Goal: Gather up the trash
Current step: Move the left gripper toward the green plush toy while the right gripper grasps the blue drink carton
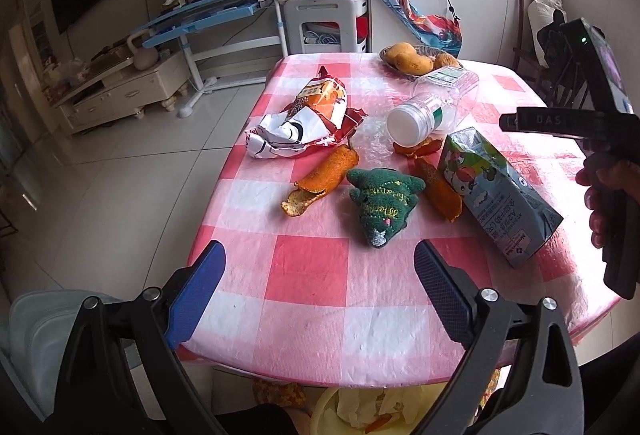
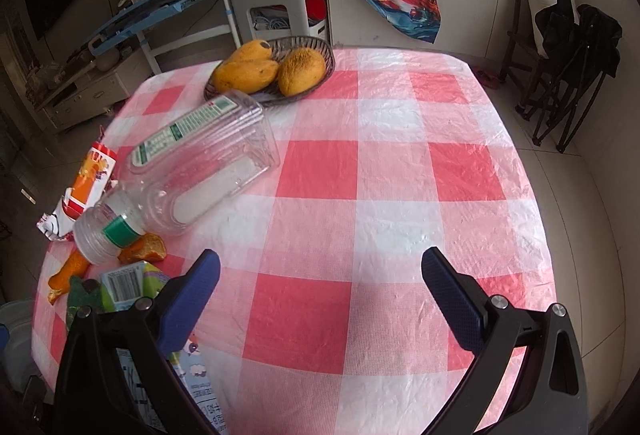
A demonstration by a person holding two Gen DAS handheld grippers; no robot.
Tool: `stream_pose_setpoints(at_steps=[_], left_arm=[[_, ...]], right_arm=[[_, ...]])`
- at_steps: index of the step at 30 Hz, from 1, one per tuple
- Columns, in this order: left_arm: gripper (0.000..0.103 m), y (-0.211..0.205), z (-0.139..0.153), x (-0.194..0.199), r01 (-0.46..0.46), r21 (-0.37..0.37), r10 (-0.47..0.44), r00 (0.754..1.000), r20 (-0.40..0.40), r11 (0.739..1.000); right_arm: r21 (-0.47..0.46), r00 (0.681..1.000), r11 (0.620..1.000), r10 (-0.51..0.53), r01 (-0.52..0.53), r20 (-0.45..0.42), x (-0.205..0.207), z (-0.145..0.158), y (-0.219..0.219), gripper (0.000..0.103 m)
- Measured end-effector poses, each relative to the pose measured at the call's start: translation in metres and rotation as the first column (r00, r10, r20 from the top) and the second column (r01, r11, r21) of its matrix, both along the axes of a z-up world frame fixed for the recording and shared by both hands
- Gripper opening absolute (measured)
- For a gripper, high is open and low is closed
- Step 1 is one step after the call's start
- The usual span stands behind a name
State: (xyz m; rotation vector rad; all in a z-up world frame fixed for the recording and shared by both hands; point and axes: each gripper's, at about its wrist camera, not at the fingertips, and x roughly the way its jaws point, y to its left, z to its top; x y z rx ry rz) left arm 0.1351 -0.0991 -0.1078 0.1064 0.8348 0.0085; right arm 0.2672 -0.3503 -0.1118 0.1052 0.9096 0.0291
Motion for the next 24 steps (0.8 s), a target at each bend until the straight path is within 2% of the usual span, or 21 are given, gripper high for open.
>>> stream_pose_setpoints(at_steps=[3,10,16,21,24], left_arm=[[0.092,-0.001,0.0,0.001,0.002,-0.011,-0.002,1.0,-0.003,1.0],[0.092,-0.005,0.002,0.0,0.012,-0.022,-0.012,1.0,0.003,1.0],[0.092,-0.005,0.004,0.0,0.017,-0.05,-0.017,1.0,0.009,0.999],[0.092,-0.005,0.004,0.001,0.022,-0.072,-0.022,1.0,0.006,0.997],[0.092,-0.005,0.003,0.001,0.025,-0.078,-0.025,1.0,0.002,0.997]], right_arm=[[0.021,0.997,0.999,0.026,-0.027,0.066,-0.018,0.021,0.005,0.097],[0.022,0.985,0.992,0.123,-0.126,0.117,-0.049,0.039,0.032,0.097],[0.049,0.979,0.981,0.182,-0.186,0.088,-0.061,0.031,0.047,0.097],[0.01,0.97,0.972,0.235,-0.236,0.061,-0.063,0.023,0.061,0.097],[0.02,0.969,0.969,0.243,-0.244,0.043,-0.062,0.019,0.064,0.097]])
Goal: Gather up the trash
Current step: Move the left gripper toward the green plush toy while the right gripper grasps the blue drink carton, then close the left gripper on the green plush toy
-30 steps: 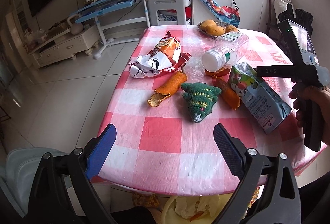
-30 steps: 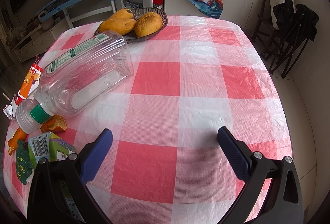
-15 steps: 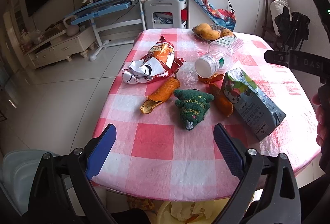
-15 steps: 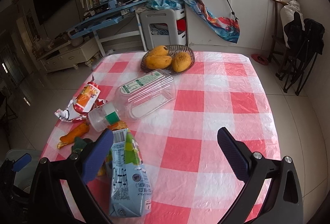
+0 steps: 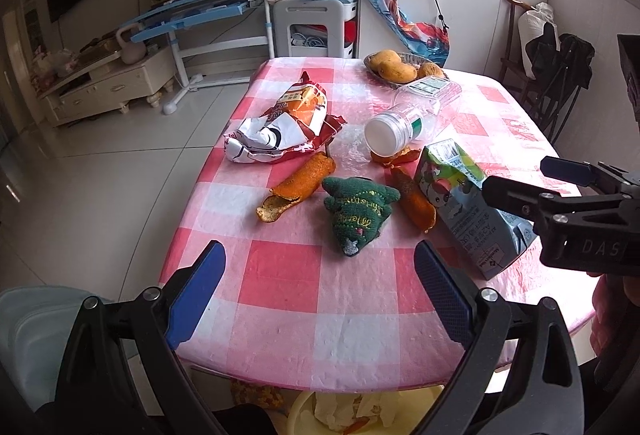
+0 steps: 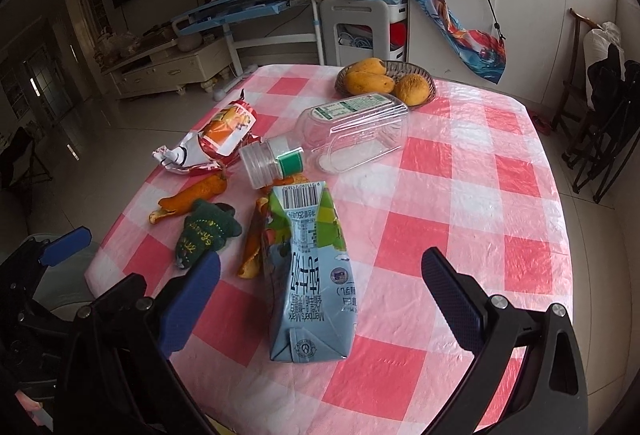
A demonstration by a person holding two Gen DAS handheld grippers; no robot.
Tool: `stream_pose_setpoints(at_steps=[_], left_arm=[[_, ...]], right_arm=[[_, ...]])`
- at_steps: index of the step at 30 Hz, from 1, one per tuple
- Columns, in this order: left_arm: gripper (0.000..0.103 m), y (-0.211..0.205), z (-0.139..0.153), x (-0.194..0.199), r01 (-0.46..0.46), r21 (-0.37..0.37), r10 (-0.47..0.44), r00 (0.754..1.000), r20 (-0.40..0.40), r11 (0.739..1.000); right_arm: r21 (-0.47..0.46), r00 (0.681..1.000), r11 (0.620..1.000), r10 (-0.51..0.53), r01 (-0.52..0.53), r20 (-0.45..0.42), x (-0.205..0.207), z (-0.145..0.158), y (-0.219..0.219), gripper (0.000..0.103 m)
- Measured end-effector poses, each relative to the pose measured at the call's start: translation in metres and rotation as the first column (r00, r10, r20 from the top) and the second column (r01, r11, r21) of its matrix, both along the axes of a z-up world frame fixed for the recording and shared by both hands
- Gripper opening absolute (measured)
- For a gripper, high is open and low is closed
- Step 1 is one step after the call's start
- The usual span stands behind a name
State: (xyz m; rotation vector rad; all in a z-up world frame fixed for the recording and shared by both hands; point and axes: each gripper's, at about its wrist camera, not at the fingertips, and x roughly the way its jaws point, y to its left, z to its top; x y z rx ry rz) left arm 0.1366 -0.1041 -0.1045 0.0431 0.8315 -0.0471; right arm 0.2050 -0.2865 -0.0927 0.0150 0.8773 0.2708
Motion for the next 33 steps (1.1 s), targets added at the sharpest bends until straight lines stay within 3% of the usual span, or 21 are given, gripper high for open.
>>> stream_pose_setpoints(at_steps=[4,6,11,15,20,27,33], left_arm=[[0.092,0.0,-0.001,0.002,0.002,-0.008,-0.002,1.0,-0.007,1.0],[0.092,-0.001,-0.003,0.003,0.003,-0.009,-0.003,1.0,-0.011,1.0],[0.092,0.0,-0.008,0.007,0.006,-0.01,-0.006,1.0,-0.031,1.0],[0.092,0.013,-0.015,0.015,-0.029,-0.061,0.025,0.997,-0.073,0.998],[0.091,0.015,-0.021,0.025,-0.025,-0.079,0.017,0.995,-0.097,0.997],[0.09,-0.017,-0.03,0.037,0.052,0.01,-0.051,0.993,-0.105,0.999],[0.069,-0.026,-0.046,0.06,0.054,0.015,-0.051,0.985,-0.162,0.998]], right_arm=[[-0.006,0.999,1.0,0.014,-0.014,-0.029,0.002,-0.008,0.005,0.093],[-0.001,0.999,1.0,0.018,-0.018,-0.049,0.005,-0.012,0.006,0.083],[0.025,0.993,1.0,0.01,-0.007,-0.115,0.014,-0.026,0.006,0.074],[0.026,0.987,0.999,0.025,-0.021,-0.159,0.017,-0.035,0.009,0.053],[0.033,0.989,0.999,0.014,-0.009,-0.148,0.013,-0.031,0.004,0.05],[0.024,0.99,1.0,-0.017,0.021,-0.142,0.011,-0.029,-0.01,0.049],[0.027,0.987,0.999,-0.022,0.027,-0.161,0.012,-0.032,-0.015,0.05]])
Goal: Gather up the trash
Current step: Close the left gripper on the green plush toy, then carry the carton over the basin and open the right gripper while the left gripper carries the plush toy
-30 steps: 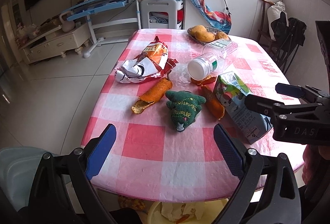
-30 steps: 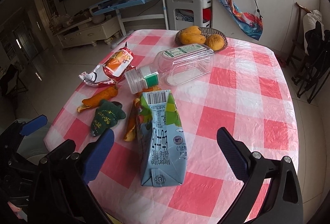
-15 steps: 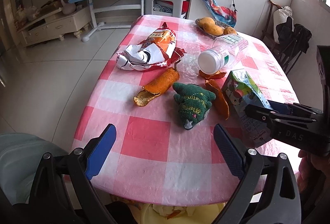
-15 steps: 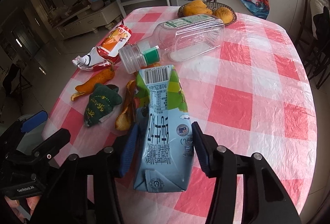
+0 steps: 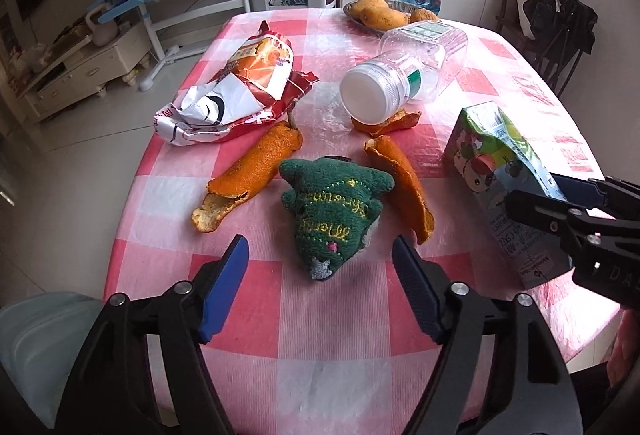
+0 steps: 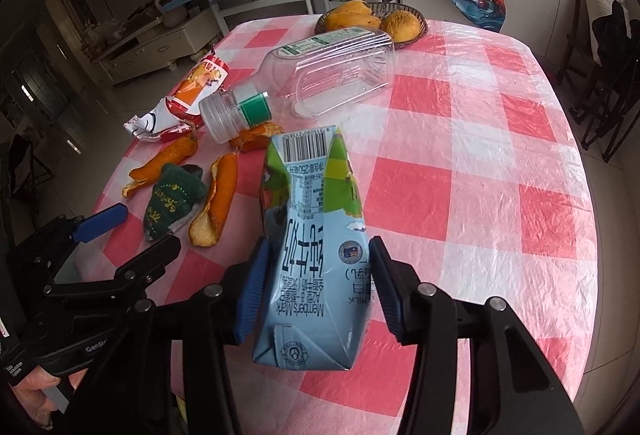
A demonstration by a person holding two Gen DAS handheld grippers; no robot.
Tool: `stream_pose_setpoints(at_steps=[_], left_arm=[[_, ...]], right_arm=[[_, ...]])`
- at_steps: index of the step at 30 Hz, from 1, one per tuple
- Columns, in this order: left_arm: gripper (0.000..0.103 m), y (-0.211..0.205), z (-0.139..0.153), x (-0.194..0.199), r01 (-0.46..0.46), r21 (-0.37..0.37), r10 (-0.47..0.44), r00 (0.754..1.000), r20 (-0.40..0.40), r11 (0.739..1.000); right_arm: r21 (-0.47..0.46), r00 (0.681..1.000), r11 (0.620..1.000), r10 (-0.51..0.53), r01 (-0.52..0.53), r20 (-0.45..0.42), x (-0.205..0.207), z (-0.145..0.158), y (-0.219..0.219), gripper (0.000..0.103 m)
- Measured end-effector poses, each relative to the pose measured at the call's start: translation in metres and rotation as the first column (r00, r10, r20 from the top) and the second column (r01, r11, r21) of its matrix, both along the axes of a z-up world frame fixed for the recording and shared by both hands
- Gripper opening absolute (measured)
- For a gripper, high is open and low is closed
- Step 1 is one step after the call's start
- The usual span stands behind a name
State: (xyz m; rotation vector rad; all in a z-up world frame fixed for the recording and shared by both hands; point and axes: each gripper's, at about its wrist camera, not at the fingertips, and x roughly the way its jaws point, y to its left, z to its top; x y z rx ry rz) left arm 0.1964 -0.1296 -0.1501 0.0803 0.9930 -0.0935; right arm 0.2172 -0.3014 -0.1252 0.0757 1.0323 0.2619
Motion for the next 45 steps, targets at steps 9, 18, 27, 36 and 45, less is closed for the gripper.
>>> stream_pose_setpoints(at_steps=[9,18,27,36,45], left_arm=[[0.028,0.003,0.001,0.01,0.006,-0.071,-0.005,1.0,0.011,0.997],[0.028,0.019,0.027,-0.018,0.016,-0.166,-0.002,0.997,0.083,0.986],[0.028,0.03,0.043,-0.057,0.029,-0.142,-0.008,0.99,0.144,0.989],[0.028,0.04,0.051,-0.099,0.027,-0.115,-0.006,0.985,0.175,0.993],[0.028,0.048,0.057,-0.128,0.023,-0.113,-0.001,0.981,0.193,0.993]], right_arm=[[0.006,1.0,1.0,0.011,-0.011,-0.003,0.002,-0.003,0.001,0.052],[0.13,0.999,0.991,-0.031,0.025,0.044,-0.007,0.013,-0.013,0.052],[0.213,0.996,0.977,-0.024,0.005,0.086,-0.038,0.022,-0.004,0.052],[0.254,0.992,0.967,0.002,-0.034,0.128,-0.086,0.023,0.016,0.052],[0.258,0.993,0.963,0.055,-0.08,0.101,-0.135,0.014,0.036,0.052]])
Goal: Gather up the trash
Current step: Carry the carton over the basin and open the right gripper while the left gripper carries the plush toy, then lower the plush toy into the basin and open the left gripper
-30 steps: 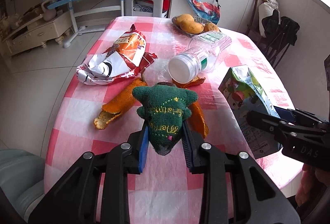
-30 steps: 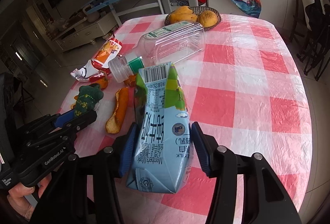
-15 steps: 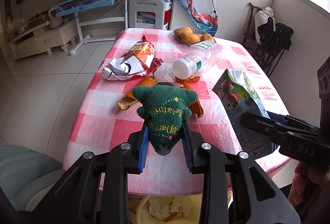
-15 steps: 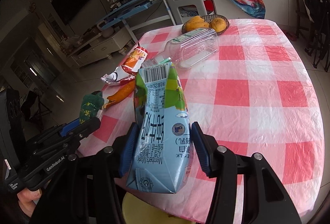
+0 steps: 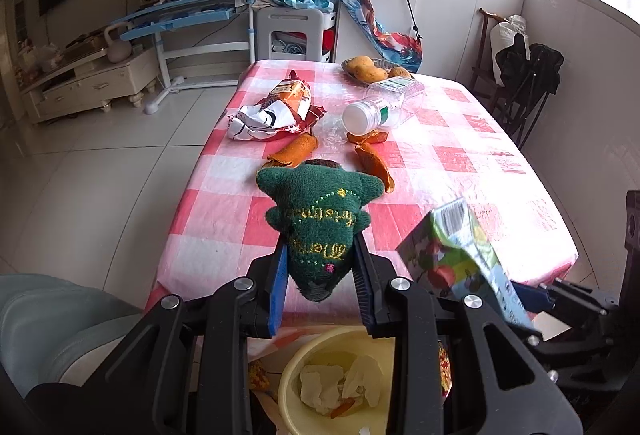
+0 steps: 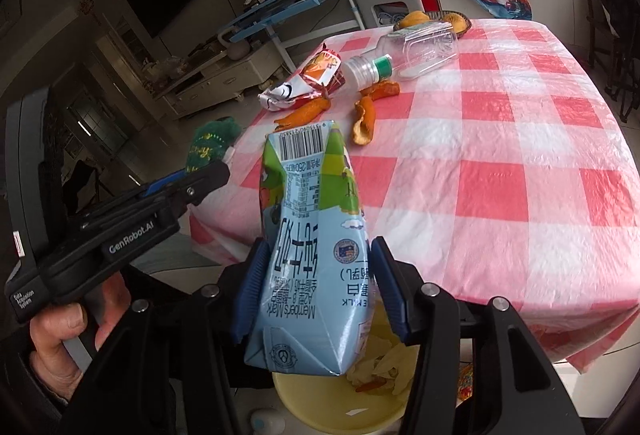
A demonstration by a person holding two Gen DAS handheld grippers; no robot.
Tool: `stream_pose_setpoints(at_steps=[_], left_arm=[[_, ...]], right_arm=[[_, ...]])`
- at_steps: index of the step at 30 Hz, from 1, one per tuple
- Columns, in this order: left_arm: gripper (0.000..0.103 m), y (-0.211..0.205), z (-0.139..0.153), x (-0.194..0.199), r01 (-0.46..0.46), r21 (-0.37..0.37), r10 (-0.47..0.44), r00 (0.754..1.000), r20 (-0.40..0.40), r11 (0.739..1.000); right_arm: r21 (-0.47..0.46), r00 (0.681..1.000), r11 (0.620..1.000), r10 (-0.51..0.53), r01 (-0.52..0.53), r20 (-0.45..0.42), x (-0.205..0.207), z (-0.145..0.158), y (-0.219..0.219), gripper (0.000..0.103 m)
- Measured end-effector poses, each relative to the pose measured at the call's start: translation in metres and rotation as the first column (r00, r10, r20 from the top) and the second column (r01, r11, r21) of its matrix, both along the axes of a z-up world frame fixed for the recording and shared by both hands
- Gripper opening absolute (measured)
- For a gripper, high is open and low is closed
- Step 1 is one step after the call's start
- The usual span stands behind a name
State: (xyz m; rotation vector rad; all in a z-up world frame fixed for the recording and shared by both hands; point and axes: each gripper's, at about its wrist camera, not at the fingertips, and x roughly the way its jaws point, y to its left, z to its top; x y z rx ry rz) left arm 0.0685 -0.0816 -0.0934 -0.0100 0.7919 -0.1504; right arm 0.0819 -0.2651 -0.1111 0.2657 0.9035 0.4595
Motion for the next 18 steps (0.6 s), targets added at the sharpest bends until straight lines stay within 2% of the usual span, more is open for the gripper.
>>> stream_pose_setpoints(at_steps=[5,12,15,18], left_arm=[[0.028,0.0,0.001,-0.013,0.004,0.006,-0.004,1.0,0.007,1.0],[0.028,0.006,0.002,-0.027,0.007,0.008,-0.007,1.0,0.007,1.0],[0.028,0.008,0.001,-0.03,0.007,0.006,-0.007,1.0,0.007,1.0],[0.028,0.008,0.0,-0.031,0.013,0.005,-0.013,1.0,0.004,1.0]], right_arm=[[-0.028,0.999,0.999,0.044,-0.045,-0.029,-0.02,-0.011,0.016,0.052],[-0.072,0.992,0.992,0.096,-0.102,-0.083,-0.028,-0.027,0.033,0.052],[-0.109,0.991,0.989,0.084,-0.096,-0.106,-0.028,-0.035,0.036,0.055],[-0.107,0.993,0.992,0.054,-0.065,-0.102,-0.027,-0.035,0.03,0.057]])
